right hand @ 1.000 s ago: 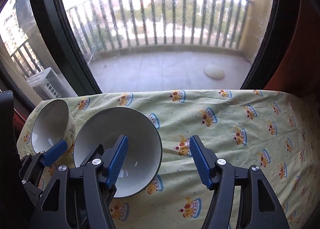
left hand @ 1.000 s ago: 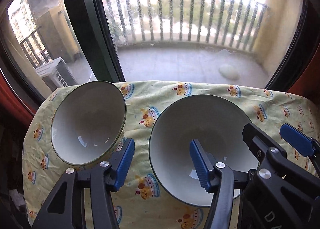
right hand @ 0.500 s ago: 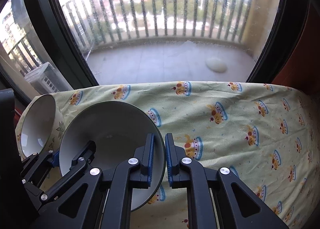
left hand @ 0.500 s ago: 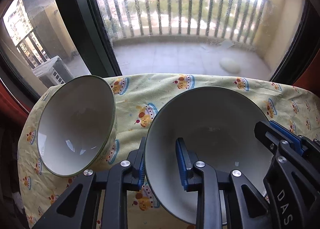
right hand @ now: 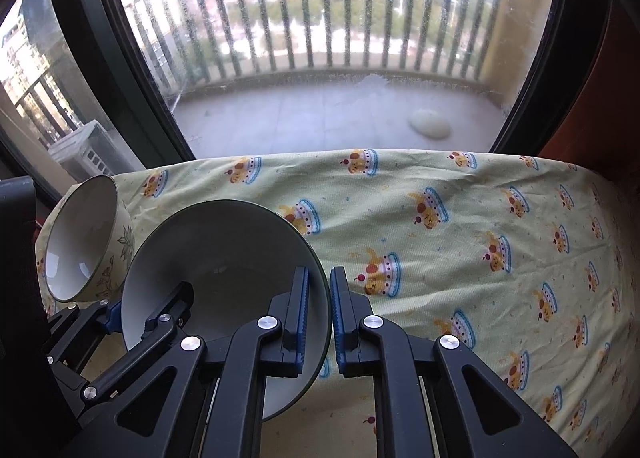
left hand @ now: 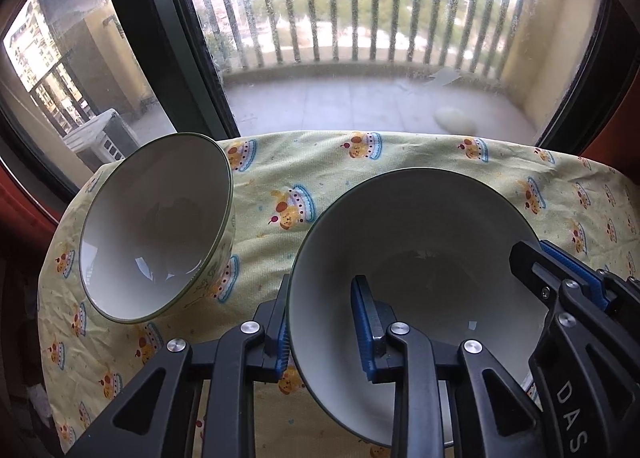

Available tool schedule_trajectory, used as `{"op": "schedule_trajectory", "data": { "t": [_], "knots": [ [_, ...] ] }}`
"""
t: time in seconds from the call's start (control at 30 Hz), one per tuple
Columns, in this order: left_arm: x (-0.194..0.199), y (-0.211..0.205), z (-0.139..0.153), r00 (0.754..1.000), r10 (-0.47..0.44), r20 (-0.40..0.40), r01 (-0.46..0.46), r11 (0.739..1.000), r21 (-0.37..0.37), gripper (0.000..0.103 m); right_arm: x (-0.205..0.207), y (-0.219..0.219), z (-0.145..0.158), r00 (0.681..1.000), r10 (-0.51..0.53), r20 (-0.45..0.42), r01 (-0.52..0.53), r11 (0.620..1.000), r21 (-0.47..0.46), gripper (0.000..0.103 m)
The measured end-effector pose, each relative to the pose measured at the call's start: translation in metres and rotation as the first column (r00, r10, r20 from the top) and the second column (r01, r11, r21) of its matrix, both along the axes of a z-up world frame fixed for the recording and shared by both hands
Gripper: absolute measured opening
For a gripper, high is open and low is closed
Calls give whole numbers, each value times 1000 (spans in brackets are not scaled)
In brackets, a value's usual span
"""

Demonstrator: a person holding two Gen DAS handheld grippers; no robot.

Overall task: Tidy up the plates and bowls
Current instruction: 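Lift the second white bowl with both tools and carry it toward the first bowl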

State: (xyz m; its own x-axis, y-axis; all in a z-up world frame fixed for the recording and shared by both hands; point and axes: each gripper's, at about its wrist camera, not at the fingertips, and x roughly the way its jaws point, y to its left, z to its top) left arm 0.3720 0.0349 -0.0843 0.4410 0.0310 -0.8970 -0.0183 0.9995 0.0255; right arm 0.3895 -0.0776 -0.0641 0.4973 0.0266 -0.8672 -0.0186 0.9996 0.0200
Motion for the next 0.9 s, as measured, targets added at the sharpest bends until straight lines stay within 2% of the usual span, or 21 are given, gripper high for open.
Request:
{"op": "schedule_trajectory", "data": {
  "t": [0.2, 0.5, 0.8, 0.9],
  "knots": [
    [-18, -2, 6, 1000, -2, -22, 1, 1000, -27, 26, -17, -7, 7, 1000, -3, -13, 3, 1000, 12, 14],
    [-49, -9, 3, 998, 2, -70, -4, 1000, -24, 26, -54, -15, 7, 997, 0, -75, 2, 999, 33, 14],
    [-58, -12, 1, 999, -2, -44, 2, 1000, -8, 26, -63, -14, 2, 997, 4, -76, -3, 1000, 18, 14],
    [-58, -12, 1, 999, -7, -45, 7, 1000, -13, 26, -61, -15, 0, 996, -7, -92, 10, 999, 32, 18]
  ]
}}
